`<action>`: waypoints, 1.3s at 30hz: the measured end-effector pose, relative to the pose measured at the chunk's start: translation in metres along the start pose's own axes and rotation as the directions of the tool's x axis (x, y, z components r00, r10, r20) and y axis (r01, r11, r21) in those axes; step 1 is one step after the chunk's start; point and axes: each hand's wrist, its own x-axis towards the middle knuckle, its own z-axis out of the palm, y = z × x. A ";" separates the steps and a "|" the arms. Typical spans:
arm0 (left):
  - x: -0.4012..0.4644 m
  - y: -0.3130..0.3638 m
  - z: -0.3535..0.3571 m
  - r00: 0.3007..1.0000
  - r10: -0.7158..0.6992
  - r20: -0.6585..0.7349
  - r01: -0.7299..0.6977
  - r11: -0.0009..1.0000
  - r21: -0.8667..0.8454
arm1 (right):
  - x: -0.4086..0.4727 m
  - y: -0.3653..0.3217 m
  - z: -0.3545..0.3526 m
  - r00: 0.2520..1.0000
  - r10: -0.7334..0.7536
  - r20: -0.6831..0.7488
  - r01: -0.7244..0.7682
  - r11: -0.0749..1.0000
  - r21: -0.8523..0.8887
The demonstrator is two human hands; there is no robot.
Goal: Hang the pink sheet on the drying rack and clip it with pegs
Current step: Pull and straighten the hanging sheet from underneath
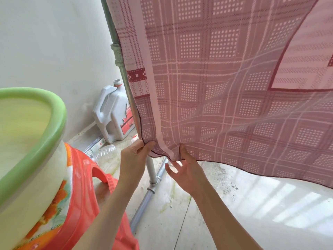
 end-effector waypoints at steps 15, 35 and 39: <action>-0.002 -0.020 -0.009 0.975 -0.203 0.090 0.215 0.964 -0.155 | 0.001 0.009 0.003 0.996 -0.088 0.021 0.088 0.996 0.001; 0.007 -0.008 -0.001 0.944 -0.329 -0.025 0.310 0.910 -0.276 | -0.042 -0.005 -0.013 0.948 -0.249 0.198 0.233 0.967 0.098; 0.009 -0.010 0.006 0.949 -0.304 -0.083 0.279 0.933 -0.227 | -0.068 -0.027 -0.033 0.941 -0.279 0.192 0.279 0.960 0.025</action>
